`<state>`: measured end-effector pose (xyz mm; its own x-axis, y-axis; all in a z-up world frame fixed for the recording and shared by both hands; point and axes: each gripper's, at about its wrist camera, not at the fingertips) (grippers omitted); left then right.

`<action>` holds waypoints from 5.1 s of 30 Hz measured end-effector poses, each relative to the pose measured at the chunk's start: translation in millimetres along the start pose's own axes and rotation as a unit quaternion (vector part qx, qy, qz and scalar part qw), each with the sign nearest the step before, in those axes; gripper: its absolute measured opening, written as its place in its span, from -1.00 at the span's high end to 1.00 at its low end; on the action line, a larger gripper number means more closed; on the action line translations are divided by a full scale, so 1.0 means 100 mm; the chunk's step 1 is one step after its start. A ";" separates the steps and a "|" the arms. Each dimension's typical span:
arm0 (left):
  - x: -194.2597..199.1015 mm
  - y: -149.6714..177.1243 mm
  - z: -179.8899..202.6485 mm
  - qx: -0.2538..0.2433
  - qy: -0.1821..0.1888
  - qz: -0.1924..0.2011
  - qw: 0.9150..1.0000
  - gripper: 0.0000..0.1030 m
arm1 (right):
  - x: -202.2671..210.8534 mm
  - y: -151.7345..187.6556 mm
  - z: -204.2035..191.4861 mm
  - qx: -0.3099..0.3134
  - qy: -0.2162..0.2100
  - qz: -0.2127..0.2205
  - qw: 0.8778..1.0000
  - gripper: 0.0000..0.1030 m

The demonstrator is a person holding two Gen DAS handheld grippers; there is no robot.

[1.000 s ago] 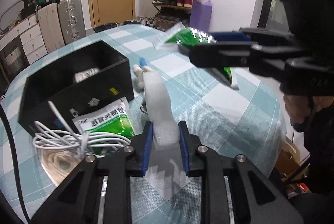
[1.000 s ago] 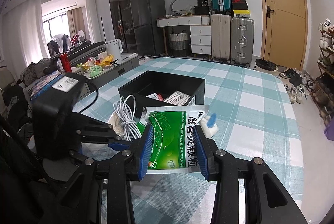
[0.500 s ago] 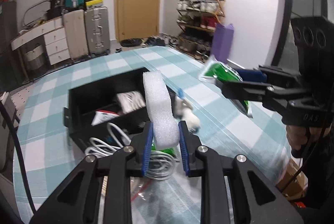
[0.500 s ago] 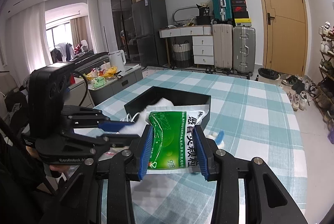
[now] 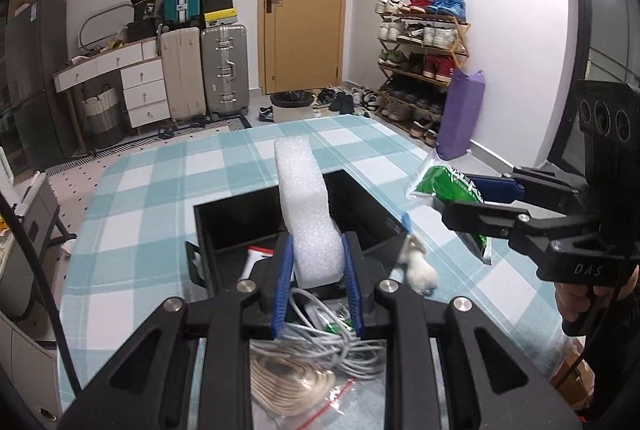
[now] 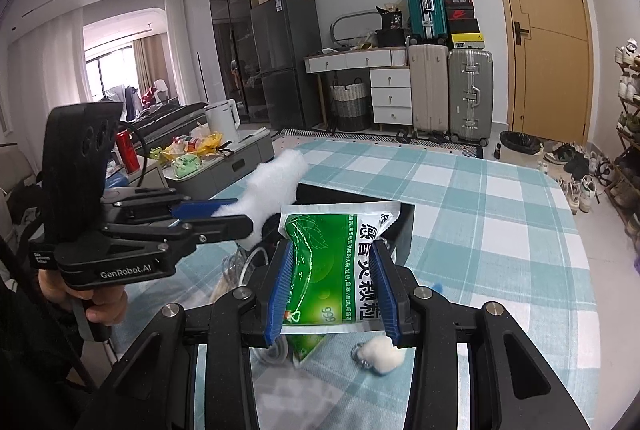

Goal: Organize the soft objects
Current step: 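Lower the foam sleeve and green sachet into the black box with both tools, then open both tools and withdraw them from the black box, then reach the right tool to the white plush toy and grasp it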

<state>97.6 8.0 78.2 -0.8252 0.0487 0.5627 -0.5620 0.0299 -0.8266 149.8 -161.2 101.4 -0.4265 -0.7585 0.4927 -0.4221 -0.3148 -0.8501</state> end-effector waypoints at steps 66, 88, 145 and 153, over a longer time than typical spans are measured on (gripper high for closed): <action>-0.25 0.11 -0.39 0.046 -0.060 0.000 0.997 -0.93 | -0.50 0.02 0.24 -0.019 0.075 -0.005 0.997 -0.99; -0.03 0.46 -0.44 0.042 -0.074 0.003 0.996 -0.93 | -0.39 0.32 0.33 0.008 0.099 -0.089 0.991 -0.99; -0.24 0.79 -0.56 0.030 -0.066 -0.060 0.996 -0.93 | -0.95 0.60 0.82 -0.082 0.147 -0.187 0.968 0.24; -0.27 0.80 -0.53 0.030 -0.063 -0.066 0.995 -0.93 | -0.71 0.69 0.77 -0.086 0.131 -0.178 0.972 0.32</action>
<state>78.2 61.8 -3.3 -0.7424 -0.0770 0.6655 -0.6653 -0.0327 -0.7459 212.4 -172.6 -7.0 -0.4086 -0.4406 0.7993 -0.6974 -0.4142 -0.5848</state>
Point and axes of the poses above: each gripper's, at about its wrist camera, not at the fingertips, and x roughly against the way its jaws point, z to its right, y to its underside, and after that the axes turned 5 degrees about -y, right-handed
